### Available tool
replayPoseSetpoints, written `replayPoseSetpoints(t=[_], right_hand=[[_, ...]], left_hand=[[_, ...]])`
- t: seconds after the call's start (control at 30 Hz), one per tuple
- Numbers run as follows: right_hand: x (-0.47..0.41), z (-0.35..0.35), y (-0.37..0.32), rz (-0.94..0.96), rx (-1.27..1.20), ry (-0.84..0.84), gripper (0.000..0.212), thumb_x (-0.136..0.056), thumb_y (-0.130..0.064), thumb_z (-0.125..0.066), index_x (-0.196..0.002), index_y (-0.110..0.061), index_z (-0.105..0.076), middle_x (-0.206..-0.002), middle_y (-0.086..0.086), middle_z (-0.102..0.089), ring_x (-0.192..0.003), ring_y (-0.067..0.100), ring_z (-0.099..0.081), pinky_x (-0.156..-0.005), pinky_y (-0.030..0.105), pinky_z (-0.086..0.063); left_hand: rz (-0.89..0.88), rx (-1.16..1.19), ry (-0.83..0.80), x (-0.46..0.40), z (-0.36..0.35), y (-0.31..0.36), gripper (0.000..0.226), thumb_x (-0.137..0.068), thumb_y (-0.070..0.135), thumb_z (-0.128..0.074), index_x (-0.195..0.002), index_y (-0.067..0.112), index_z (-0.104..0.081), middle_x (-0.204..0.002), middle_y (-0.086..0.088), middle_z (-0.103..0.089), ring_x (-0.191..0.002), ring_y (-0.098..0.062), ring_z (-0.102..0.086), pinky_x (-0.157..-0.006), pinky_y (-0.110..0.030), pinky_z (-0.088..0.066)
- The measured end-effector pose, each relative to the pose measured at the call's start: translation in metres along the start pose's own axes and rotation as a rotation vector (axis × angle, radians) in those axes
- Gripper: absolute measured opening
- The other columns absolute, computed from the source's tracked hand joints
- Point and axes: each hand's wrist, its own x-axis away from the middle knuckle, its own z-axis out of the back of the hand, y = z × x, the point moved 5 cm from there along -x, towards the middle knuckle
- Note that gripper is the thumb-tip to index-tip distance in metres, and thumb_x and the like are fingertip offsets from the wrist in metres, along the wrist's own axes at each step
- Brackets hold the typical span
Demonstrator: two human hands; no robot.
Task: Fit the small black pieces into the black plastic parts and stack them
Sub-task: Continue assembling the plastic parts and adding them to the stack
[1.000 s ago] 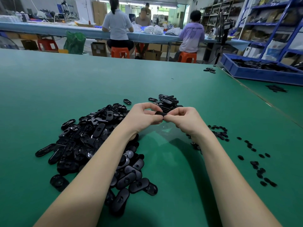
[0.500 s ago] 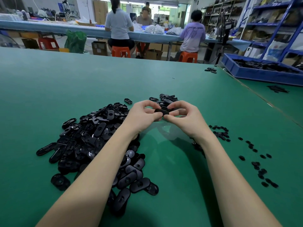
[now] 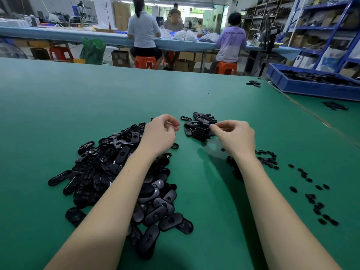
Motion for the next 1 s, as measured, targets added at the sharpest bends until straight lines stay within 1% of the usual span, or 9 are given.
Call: replayPoseSetpoints(t=[0.07,0.13,0.27,0.37,0.47,0.63,0.8,0.93,1.0], right_hand=[[-0.002,-0.007,0.001,-0.019,0.058,-0.007,0.022,-0.082,-0.055,-0.074,-0.084,-0.034,-0.077,-0.080,-0.020,-0.072,-0.083,0.006,-0.066,-0.061,0.021,-0.042],[-0.003,-0.012,0.003,-0.024,0.101,-0.002,0.022,-0.083,-0.055,-0.073,-0.087,-0.033,-0.077,-0.083,-0.018,-0.072,-0.084,0.009,-0.063,-0.064,0.024,-0.040],[-0.007,-0.019,0.005,-0.030,0.117,0.024,0.020,-0.085,-0.054,-0.072,-0.084,-0.034,-0.074,-0.082,-0.017,-0.069,-0.084,0.012,-0.062,-0.070,0.026,-0.039],[-0.008,-0.022,0.003,-0.019,0.137,0.013,0.018,-0.085,-0.053,-0.072,-0.085,-0.035,-0.073,-0.080,-0.017,-0.067,-0.083,0.012,-0.060,-0.068,0.026,-0.037],[-0.007,-0.023,0.003,-0.028,0.108,-0.033,0.019,-0.084,-0.054,-0.072,-0.088,-0.035,-0.074,-0.078,-0.021,-0.066,-0.083,0.010,-0.062,-0.064,0.025,-0.039],[-0.005,-0.018,0.002,-0.026,0.061,-0.077,0.016,-0.085,-0.052,-0.069,-0.084,-0.036,-0.071,-0.078,-0.021,-0.066,-0.079,0.000,-0.061,-0.060,0.022,-0.039],[-0.006,-0.008,0.009,-0.038,0.030,-0.142,0.020,-0.087,-0.048,-0.067,-0.085,-0.030,-0.075,-0.084,-0.011,-0.074,-0.084,0.013,-0.068,-0.077,0.031,-0.055],[-0.008,0.017,0.018,-0.063,0.074,-0.092,0.024,-0.091,-0.043,-0.060,-0.082,-0.027,-0.075,-0.080,-0.014,-0.076,-0.086,0.011,-0.068,-0.082,0.032,-0.055],[-0.008,0.029,0.022,-0.092,0.110,-0.055,0.024,-0.092,-0.038,-0.056,-0.083,-0.028,-0.076,-0.077,-0.016,-0.075,-0.088,0.011,-0.067,-0.080,0.031,-0.054]], left_hand=[[-0.066,-0.128,-0.025,0.000,0.001,0.002,0.031,-0.093,0.003,-0.043,-0.094,0.024,-0.066,-0.087,0.014,-0.072,-0.083,0.001,-0.065,-0.076,-0.011,-0.047],[-0.118,-0.225,-0.071,0.000,0.000,0.003,0.033,-0.091,0.001,-0.043,-0.096,0.023,-0.067,-0.092,0.012,-0.072,-0.081,0.005,-0.061,-0.071,0.000,-0.038],[-0.158,-0.390,-0.161,0.001,-0.005,-0.001,0.032,-0.088,0.005,-0.050,-0.105,0.022,-0.071,-0.106,0.007,-0.071,-0.087,-0.010,-0.059,-0.088,-0.016,-0.041],[-0.153,-0.509,-0.221,0.001,-0.009,-0.006,0.030,-0.087,0.013,-0.058,-0.111,0.025,-0.072,-0.111,0.006,-0.070,-0.088,-0.011,-0.055,-0.090,-0.019,-0.042],[-0.141,-0.556,-0.244,0.003,-0.011,-0.007,0.028,-0.085,0.019,-0.063,-0.110,0.027,-0.073,-0.111,0.006,-0.072,-0.099,-0.013,-0.062,-0.095,-0.024,-0.048],[-0.147,-0.553,-0.258,0.006,-0.009,-0.003,0.019,-0.086,0.019,-0.067,-0.099,0.029,-0.075,-0.101,0.008,-0.074,-0.094,-0.011,-0.066,-0.095,-0.030,-0.052],[-0.187,-0.609,-0.213,0.008,-0.010,0.003,0.016,-0.092,0.024,-0.063,-0.105,0.027,-0.072,-0.106,0.005,-0.070,-0.101,-0.019,-0.062,-0.093,-0.035,-0.052],[-0.220,-0.575,-0.169,0.008,-0.010,0.007,0.012,-0.094,0.026,-0.063,-0.105,0.022,-0.065,-0.107,0.002,-0.067,-0.098,-0.022,-0.059,-0.092,-0.039,-0.050],[-0.245,-0.500,-0.135,0.009,-0.010,0.013,0.012,-0.093,0.025,-0.065,-0.104,0.020,-0.065,-0.104,0.003,-0.068,-0.094,-0.021,-0.061,-0.091,-0.037,-0.050]])
